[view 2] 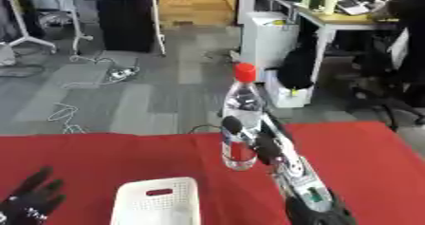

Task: Pick up objects on the table and place them in the box.

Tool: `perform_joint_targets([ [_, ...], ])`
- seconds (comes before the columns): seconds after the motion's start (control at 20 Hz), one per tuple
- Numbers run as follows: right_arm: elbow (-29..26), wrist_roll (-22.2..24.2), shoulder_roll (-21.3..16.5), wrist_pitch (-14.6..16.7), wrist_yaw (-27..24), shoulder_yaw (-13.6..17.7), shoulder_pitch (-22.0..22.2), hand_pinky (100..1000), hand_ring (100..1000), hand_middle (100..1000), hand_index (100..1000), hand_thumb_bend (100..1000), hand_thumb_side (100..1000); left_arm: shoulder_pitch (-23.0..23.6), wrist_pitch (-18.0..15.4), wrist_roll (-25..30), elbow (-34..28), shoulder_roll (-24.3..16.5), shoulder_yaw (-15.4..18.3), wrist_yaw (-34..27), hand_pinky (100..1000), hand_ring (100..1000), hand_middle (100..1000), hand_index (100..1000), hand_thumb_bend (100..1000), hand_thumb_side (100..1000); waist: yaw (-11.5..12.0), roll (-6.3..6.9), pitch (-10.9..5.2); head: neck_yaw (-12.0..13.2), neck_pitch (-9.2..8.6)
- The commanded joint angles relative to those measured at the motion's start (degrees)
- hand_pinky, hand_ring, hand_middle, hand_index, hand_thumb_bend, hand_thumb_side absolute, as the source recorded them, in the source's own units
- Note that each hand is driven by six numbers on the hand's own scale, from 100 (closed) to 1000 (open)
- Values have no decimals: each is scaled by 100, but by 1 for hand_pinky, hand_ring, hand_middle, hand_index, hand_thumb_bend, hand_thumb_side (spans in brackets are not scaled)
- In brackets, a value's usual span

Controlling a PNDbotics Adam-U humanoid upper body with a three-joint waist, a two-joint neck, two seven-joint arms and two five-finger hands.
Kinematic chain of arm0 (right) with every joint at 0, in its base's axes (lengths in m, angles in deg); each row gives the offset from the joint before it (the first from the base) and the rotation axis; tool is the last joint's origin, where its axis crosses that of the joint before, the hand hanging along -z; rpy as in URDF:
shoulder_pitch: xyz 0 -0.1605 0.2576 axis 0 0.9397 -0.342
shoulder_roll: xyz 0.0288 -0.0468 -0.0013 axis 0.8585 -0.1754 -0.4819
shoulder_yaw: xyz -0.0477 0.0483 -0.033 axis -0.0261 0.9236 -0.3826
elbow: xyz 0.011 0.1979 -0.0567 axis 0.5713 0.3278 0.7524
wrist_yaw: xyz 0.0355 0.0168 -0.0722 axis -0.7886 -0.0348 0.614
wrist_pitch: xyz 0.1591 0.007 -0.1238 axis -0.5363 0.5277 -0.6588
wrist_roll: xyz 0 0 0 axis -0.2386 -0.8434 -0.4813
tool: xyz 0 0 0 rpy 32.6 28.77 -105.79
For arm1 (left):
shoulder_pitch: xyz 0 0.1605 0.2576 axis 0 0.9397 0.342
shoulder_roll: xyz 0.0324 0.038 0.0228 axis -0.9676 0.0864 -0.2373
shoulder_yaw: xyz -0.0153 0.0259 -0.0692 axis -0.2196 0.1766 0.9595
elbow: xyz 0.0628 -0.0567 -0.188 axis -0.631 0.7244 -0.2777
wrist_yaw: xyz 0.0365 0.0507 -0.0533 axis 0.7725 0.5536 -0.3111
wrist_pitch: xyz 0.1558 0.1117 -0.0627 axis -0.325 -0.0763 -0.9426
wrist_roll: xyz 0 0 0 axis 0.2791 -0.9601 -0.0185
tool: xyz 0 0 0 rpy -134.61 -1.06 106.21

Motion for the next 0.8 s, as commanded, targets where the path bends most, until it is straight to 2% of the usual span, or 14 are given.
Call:
perform_joint_targets([
  [0.05,-193,115,-129,-28,-189,-188,-344,100,100,100,381,626,477,-14,-12,39,-62,-100,-12,-46,962,1000,1000,894,100,831,16,-19,-174,94,-67],
  [0.45,-175,471,343,-133,-251,-646,-667,100,100,100,386,640,462,1,-5,67,-42,-120,-28,-91,962,1000,1000,895,100,829,138,-66,-261,302,-7],
  [0.8,-261,660,800,-240,-250,-872,-656,100,100,100,387,628,472,8,3,69,-44,-115,-20,-126,962,1000,1000,895,100,828,292,-95,-306,533,93],
])
